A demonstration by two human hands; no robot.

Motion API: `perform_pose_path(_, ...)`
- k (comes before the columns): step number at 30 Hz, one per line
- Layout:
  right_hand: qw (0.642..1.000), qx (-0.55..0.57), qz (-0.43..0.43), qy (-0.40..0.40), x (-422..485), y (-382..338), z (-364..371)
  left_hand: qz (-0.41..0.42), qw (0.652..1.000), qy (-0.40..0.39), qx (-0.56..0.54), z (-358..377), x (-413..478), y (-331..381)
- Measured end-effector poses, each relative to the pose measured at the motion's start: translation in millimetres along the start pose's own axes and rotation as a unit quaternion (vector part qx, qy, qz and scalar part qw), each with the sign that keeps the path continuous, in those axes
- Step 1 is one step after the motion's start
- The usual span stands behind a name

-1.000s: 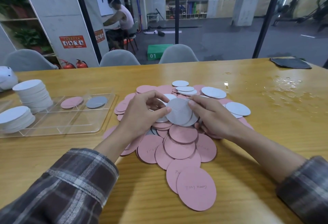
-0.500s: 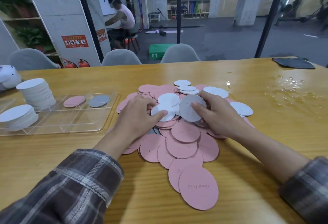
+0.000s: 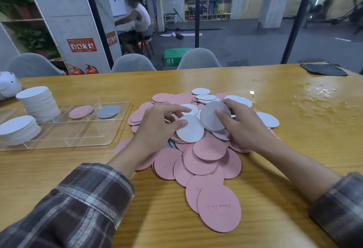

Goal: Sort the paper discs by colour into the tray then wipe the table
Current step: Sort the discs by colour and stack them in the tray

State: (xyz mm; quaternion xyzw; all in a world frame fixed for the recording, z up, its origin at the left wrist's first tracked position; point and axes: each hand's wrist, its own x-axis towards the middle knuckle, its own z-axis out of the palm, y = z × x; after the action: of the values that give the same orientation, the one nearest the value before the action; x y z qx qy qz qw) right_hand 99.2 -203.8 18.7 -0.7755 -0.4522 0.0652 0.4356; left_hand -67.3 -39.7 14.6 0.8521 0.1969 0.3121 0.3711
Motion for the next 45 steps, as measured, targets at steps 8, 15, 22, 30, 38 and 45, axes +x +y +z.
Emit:
perform_pose_path(8,0.999,0.044,0.025,0.019,-2,-6,-3,-0.052,0.989,0.025,-0.136,-3,4,-1)
perform_pose_path(15,0.995,0.085,0.032,-0.047,-3,-7,1,-0.043,0.982,0.036,-0.178,7,-3,7)
perform_pose_path(22,0.987,0.118,0.014,-0.106,-3,-9,3,-0.037,0.986,0.087,-0.134,17,-3,10)
perform_pose_path(30,0.994,0.055,-0.047,-0.079,-2,-3,7,-0.007,0.989,0.102,-0.111,22,-2,13)
perform_pose_path(38,0.999,-0.017,-0.027,-0.002,4,6,1,0.023,0.974,-0.046,0.219,12,4,-18)
perform_pose_path(45,1.0,-0.025,-0.014,0.011,6,7,0,0.049,0.983,-0.031,0.173,9,2,-11)
